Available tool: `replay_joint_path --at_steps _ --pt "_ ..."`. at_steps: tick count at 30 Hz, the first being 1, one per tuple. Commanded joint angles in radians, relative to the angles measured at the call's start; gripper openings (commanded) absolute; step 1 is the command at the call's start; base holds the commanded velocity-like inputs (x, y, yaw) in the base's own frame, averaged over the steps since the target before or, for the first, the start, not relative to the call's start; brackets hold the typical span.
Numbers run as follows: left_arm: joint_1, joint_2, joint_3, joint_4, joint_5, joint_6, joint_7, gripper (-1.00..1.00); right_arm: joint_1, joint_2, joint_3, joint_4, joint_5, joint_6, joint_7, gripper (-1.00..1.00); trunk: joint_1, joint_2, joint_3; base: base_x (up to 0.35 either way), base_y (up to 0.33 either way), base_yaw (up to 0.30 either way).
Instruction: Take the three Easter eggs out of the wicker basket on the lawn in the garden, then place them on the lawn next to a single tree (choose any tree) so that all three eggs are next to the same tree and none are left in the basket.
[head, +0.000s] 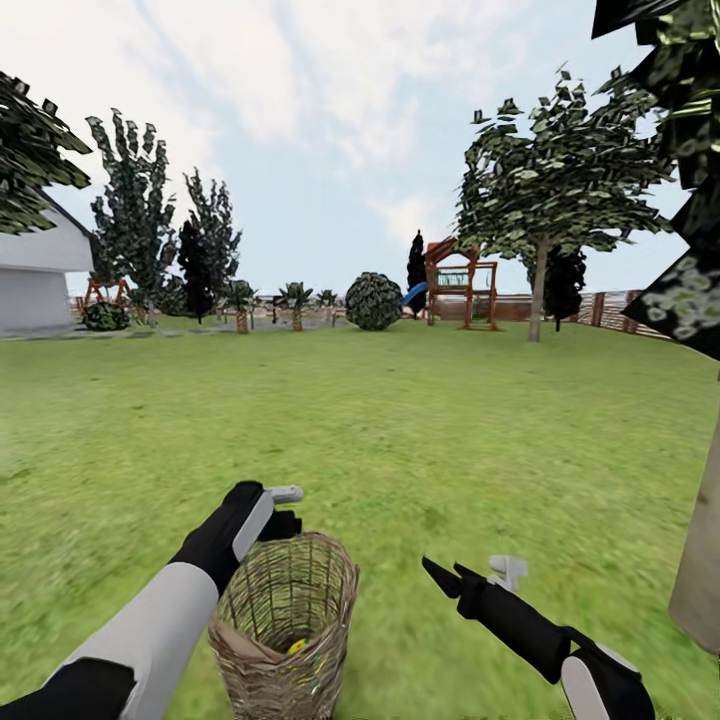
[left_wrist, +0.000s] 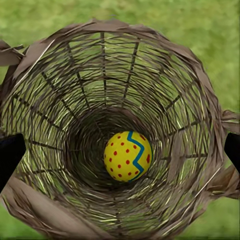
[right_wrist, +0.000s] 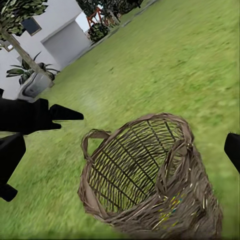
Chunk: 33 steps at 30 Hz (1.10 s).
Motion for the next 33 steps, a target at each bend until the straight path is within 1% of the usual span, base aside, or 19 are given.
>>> replay_joint_path --at_steps 1,10,22,27,33 --pt "-0.01 0.001 -0.003 0.002 0.01 0.019 0.01 1.0 -0.001 0.0 -0.002 0.0 -0.006 0.009 0.001 1.0 0.0 -0.001 -0.005 0.0 0.0 0.0" --pt "-0.035 0.005 -0.003 0.077 0.011 0.027 0.005 1.0 -0.001 0.001 -0.002 0.0 -0.005 0.01 -0.002 1.0 0.004 -0.003 -0.04 0.0 0.0 0.0" --pt "-0.038 0.008 -0.006 0.088 0.009 0.025 0.004 1.0 -0.001 0.002 -0.002 0.0 -0.004 0.01 -0.005 1.0 0.01 -0.006 -0.086 0.0 0.0 0.0" --pt "-0.038 0.009 -0.007 0.094 0.007 0.001 0.003 1.0 -0.001 0.003 -0.002 0.0 -0.003 0.01 -0.005 1.0 0.012 -0.007 -0.106 0.0 0.0 0.0" --pt "-0.038 0.009 -0.008 0.104 0.004 -0.012 0.003 1.0 -0.001 0.003 -0.001 0.0 -0.002 0.01 -0.007 1.0 0.015 -0.008 -0.129 0.0 0.0 0.0"
